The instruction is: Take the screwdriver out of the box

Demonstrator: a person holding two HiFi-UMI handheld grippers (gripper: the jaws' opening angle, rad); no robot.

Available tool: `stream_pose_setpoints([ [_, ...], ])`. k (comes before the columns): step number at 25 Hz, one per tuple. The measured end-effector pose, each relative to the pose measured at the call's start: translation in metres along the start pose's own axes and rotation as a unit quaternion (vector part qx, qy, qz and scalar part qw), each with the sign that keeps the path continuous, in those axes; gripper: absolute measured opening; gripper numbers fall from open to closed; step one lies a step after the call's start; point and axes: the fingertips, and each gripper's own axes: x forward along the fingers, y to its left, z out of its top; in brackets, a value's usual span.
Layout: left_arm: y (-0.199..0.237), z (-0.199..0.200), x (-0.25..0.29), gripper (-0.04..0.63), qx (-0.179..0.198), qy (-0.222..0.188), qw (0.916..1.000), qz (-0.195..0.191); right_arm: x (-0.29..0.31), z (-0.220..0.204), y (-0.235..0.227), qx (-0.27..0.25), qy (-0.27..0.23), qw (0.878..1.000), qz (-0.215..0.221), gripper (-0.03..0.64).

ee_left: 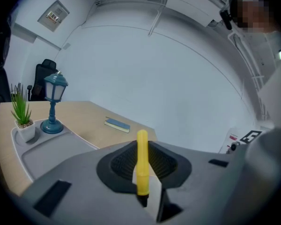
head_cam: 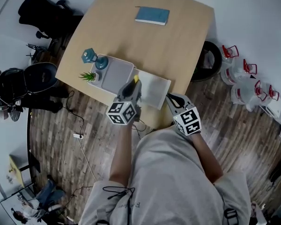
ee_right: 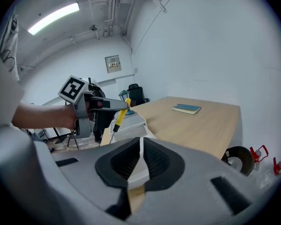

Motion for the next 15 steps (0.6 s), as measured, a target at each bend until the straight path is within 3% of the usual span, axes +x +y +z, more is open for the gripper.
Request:
stream_pose_setpoints([
  [15,-0.038,-0.002,-0.086,0.066,0.07,-0.055,0.9958,-0.024,-0.019,-0.003,0.047,0.02,-0.025,0.999,-0.01,0.029],
])
